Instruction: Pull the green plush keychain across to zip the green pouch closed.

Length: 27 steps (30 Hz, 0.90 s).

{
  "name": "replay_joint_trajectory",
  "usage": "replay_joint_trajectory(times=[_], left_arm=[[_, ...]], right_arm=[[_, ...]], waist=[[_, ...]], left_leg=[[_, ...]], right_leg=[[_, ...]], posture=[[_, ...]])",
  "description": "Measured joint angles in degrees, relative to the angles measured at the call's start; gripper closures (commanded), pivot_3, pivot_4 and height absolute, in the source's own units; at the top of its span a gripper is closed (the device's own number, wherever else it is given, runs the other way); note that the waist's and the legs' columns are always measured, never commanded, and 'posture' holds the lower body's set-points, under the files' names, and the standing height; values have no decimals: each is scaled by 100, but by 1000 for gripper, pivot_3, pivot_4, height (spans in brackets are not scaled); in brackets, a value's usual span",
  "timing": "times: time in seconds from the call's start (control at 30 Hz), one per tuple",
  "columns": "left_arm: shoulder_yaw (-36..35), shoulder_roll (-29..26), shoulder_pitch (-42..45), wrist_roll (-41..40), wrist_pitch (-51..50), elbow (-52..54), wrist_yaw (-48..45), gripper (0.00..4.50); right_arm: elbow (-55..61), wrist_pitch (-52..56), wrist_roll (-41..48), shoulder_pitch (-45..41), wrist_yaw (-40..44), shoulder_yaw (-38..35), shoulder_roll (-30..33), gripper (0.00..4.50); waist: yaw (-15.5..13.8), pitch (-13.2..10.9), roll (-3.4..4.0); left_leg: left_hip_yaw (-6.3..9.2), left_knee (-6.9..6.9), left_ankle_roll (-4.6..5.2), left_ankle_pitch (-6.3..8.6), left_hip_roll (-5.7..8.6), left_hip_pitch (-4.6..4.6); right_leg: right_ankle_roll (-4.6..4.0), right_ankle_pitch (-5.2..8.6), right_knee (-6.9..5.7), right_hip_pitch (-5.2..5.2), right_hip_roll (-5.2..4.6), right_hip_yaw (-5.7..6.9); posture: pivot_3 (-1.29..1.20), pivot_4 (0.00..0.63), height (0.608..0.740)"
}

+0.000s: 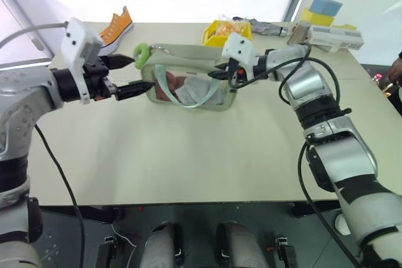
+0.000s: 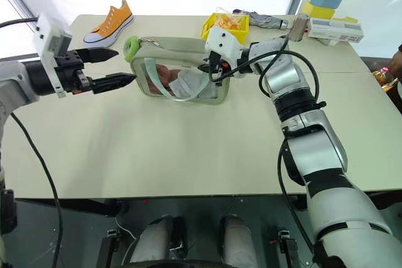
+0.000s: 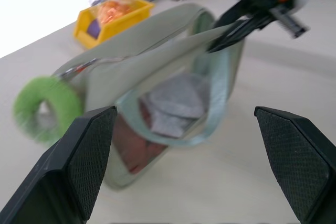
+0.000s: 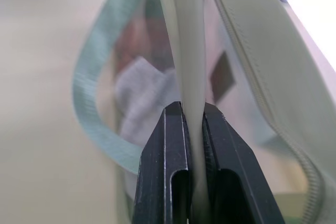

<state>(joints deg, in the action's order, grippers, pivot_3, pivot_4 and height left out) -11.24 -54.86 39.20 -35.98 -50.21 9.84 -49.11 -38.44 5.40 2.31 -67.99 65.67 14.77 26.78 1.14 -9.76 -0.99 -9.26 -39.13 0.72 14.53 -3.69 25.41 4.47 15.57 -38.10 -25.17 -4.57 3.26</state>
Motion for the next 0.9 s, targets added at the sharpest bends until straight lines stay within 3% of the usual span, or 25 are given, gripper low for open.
replay_joint_trajectory(times=[0.17, 0.4, 0.5, 0.6, 0.9], left_arm=[[-301, -556, -8, 58, 118, -340, -311, 0], [-248, -163, -95, 154, 221, -288, -38, 0], [-242, -115, -125, 147, 219, -159, -39, 0], [-239, -114, -258, 173, 246, -193, -53, 0], [-111, -241, -379, 834, 1167, -1600, -361, 0]], right_arm=[[1086, 435, 363, 425, 827, -172, 622, 4479], [3107, 1460, 722, 1682, 722, -222, 620, 4479], [3792, 2033, 828, 1897, 679, -198, 696, 3418], [4170, 2492, 931, 1964, 577, -195, 788, 1971], [5250, 3439, 1376, 2195, 371, -858, 1859, 1971]], waist=[[-25, -2, 0], [4, 3, -1], [21, 4, -1], [13, 4, 0], [-51, 10, -14]], left_leg=[[0, 0, 0, 1, -1, 2], [3, -2, 0, 1, -2, -11], [3, 0, -1, 0, -1, -18], [2, 2, -1, 0, -2, -17], [3, -1, 2, 2, 2, -5]], right_leg=[[0, 0, 1, 0, -4, 0], [0, 0, 1, 15, -3, 1], [-1, 0, -1, 15, 5, 1], [-1, 1, 0, 13, 5, 1], [-2, 1, 4, 8, -2, 3]], posture=[[0, 150, 740], [0, 150, 740], [0, 150, 740], [0, 150, 740], [0, 150, 740]])
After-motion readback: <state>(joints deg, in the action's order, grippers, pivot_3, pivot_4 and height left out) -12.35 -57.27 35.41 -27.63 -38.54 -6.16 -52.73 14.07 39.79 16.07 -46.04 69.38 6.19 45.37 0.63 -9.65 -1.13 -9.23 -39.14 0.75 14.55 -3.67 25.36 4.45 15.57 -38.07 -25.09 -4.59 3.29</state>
